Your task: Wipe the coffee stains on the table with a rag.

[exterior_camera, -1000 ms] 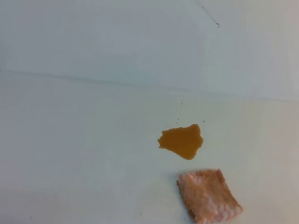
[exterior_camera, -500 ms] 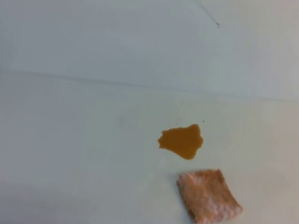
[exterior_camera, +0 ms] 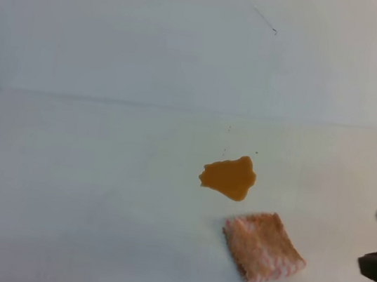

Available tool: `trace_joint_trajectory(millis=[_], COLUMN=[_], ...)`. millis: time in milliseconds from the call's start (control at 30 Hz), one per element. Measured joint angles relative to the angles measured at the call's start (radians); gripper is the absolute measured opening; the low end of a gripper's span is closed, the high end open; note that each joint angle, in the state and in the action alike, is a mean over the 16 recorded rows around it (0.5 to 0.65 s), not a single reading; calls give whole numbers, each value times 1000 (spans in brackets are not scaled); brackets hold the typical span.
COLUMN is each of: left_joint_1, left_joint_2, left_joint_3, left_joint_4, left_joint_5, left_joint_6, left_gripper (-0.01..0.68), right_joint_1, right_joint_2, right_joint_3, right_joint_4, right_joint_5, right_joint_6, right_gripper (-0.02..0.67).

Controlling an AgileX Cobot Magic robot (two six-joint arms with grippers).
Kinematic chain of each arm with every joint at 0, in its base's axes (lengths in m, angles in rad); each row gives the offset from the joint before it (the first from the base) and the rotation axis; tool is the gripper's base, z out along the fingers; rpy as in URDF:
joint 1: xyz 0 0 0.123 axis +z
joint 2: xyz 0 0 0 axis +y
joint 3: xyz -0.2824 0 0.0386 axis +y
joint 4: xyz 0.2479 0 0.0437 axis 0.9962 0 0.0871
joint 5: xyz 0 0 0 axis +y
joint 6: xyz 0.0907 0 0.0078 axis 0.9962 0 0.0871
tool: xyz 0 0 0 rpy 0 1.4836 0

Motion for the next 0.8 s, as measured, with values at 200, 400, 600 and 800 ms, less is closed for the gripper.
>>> trace_joint_trajectory(millis=[200, 400, 600, 800], left_joint_1=[0, 0, 0, 0], left_joint_2=[0, 0, 0, 0], left_joint_3=[0, 0, 0, 0], left_joint_4=[0, 0, 0, 0], left_joint_5=[0, 0, 0, 0], left_joint_6=[0, 0, 0, 0], left_gripper=[-1, -1, -1, -1], right_joint_1=[162, 273, 332, 361], right_joint_2=[214, 413, 586, 690], right_joint_3=[-102, -238, -342, -398], right_joint_4=[10, 11, -1, -35], right_joint_5=[-83, -121, -146, -156], right_joint_6=[-42, -52, -67, -79], right_gripper=[233, 380, 428, 340])
